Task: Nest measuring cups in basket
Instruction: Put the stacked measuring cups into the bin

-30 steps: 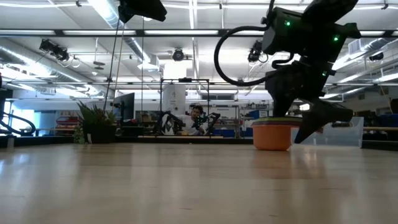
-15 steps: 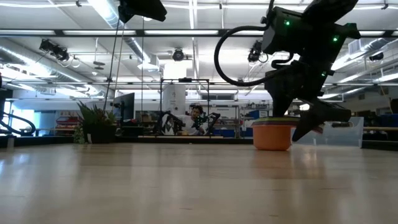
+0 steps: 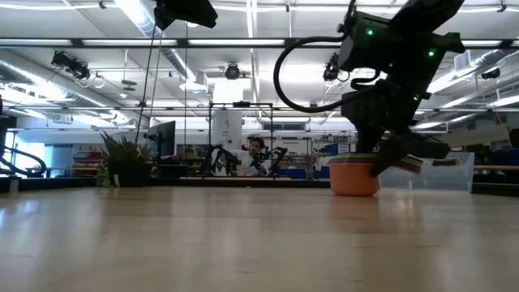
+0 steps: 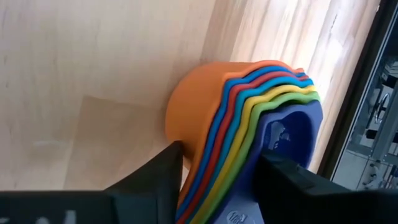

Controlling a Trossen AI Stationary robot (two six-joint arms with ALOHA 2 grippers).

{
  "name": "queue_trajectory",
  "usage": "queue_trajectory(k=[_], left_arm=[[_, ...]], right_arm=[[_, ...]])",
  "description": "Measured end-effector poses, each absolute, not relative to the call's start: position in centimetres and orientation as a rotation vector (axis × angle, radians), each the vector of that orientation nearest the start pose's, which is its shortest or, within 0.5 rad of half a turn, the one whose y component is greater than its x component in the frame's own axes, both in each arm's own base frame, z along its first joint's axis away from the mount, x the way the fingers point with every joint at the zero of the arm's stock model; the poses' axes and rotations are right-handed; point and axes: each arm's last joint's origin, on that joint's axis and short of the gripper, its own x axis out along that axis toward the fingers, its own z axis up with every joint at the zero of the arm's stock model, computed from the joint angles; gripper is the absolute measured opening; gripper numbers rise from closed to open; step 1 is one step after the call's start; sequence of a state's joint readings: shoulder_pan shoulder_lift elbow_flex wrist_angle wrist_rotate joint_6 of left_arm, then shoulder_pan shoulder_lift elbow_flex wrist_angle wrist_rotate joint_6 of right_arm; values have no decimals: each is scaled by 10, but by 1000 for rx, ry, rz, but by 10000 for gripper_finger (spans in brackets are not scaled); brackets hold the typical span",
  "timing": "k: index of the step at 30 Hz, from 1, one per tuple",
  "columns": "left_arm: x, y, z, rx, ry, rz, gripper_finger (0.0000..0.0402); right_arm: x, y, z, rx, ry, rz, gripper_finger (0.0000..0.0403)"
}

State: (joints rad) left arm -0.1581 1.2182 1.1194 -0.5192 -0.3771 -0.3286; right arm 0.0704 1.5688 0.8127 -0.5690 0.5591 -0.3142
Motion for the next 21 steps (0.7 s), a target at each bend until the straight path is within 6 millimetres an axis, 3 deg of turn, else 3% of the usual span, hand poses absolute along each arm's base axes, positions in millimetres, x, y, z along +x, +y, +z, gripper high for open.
queue_trajectory(k=[21], left_arm=[[254,-30,332,-154,554,307,87]], right_arm=[[264,4,154,-714,1322,-189,129]])
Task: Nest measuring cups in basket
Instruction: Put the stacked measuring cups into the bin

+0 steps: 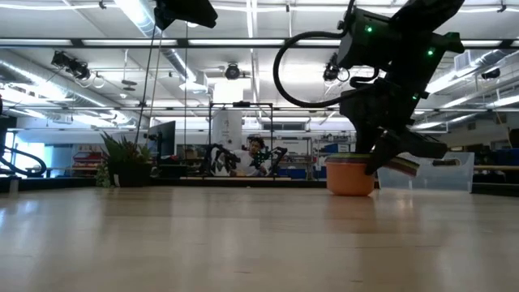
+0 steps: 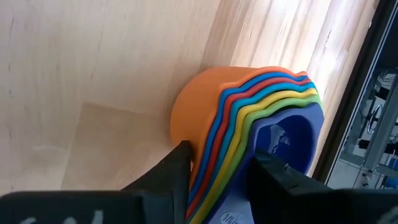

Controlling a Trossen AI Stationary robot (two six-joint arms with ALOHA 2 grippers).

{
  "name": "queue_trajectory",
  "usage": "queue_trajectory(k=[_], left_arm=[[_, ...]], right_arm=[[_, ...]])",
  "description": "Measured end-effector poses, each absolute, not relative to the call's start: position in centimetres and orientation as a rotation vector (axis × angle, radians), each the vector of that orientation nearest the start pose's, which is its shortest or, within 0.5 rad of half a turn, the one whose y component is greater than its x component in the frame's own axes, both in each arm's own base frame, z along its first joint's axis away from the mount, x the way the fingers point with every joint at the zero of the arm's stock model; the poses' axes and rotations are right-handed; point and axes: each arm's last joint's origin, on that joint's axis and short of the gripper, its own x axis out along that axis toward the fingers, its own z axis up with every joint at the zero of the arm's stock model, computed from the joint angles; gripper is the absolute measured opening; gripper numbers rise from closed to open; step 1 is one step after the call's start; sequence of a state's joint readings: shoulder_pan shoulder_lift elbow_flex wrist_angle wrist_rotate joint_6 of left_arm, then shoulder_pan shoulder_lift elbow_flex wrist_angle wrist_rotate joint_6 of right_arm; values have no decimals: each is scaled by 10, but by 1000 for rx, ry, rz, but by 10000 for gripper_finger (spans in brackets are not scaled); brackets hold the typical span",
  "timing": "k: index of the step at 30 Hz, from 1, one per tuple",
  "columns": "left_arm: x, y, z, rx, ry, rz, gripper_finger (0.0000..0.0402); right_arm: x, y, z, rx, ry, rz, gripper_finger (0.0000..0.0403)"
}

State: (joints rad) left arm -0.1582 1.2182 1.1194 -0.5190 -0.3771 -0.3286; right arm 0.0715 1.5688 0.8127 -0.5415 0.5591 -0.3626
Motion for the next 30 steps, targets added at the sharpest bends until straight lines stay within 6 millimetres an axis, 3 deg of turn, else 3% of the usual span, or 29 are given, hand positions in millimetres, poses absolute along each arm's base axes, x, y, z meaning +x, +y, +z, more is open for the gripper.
queue_trajectory(k=[25,30], left_arm=[[254,-30,332,-154,554,306,87],[254,-30,332,-154,554,307,87]], right_arm=[[269,1,160,-709,1310,-210,122],[272,1,170,-710,1318,-209,122]])
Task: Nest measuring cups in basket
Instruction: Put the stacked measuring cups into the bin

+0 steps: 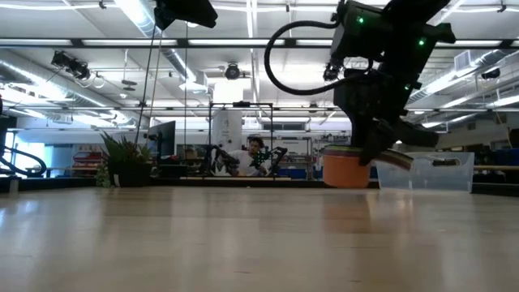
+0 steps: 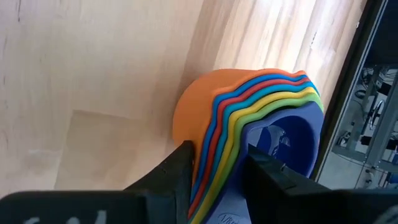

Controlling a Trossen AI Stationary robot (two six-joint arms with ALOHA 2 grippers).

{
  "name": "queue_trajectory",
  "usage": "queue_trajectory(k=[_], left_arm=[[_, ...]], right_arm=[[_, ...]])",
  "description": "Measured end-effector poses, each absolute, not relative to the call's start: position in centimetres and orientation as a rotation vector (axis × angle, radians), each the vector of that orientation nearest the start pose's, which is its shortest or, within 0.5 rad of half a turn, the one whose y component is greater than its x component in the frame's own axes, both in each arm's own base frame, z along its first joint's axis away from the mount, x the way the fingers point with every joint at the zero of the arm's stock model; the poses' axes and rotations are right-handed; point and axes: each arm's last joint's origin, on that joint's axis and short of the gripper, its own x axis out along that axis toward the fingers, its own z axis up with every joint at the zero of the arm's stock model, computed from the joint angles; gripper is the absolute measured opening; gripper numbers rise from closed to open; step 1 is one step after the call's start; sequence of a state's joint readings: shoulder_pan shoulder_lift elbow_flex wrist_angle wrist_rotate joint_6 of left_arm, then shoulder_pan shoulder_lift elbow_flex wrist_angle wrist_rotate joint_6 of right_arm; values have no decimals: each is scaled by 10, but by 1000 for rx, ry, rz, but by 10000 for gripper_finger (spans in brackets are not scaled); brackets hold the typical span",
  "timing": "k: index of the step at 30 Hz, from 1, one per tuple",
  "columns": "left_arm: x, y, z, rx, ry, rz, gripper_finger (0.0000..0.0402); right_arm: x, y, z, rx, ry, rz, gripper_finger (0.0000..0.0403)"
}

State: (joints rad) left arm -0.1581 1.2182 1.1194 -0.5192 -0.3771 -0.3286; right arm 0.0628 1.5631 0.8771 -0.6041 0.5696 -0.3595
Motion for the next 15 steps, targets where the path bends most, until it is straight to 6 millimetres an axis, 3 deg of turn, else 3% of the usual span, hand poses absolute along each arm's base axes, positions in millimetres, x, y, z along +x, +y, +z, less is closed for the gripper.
queue_trajectory(k=[15], left_arm=[[254,-30,332,-154,554,307,87]], right_arm=[[278,1,192,-656,1338,-261,122]])
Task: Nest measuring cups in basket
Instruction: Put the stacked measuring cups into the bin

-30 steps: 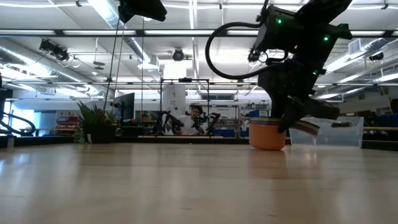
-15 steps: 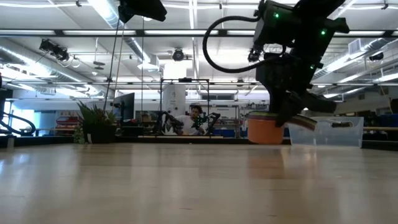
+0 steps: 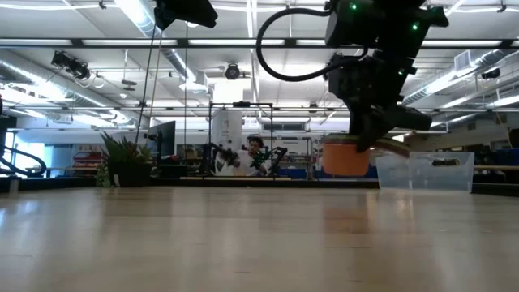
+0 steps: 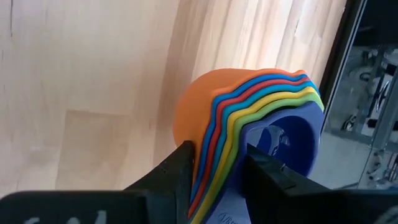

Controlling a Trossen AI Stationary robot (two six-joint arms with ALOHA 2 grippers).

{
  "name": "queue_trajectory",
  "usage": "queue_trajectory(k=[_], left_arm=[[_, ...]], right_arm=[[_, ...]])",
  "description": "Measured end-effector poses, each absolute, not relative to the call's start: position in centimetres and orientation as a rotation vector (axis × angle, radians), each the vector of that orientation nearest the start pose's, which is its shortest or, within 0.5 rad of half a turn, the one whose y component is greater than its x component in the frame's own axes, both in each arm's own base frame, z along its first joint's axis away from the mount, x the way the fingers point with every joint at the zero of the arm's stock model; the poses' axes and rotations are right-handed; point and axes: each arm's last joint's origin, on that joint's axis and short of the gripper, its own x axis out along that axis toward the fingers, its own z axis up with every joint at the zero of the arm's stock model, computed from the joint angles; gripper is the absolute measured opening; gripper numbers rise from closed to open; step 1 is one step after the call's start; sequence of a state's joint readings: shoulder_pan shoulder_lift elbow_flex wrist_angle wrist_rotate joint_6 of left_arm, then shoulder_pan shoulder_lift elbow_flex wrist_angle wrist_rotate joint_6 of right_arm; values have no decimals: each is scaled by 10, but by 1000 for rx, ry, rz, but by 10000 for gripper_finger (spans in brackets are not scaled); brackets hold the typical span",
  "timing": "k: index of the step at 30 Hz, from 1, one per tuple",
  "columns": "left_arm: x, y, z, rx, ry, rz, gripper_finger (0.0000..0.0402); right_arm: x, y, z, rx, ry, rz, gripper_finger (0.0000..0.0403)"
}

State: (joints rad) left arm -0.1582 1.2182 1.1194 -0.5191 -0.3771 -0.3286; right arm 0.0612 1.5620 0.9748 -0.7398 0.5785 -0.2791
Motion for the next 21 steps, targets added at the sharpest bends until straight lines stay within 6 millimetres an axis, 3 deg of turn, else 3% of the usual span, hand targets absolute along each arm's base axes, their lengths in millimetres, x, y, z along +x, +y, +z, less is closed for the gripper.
queue_trajectory(k=[21], left_arm=[[254,-30,332,-154,554,307,87]], right_arm=[[272,4,195,-654,1406,-221,118]])
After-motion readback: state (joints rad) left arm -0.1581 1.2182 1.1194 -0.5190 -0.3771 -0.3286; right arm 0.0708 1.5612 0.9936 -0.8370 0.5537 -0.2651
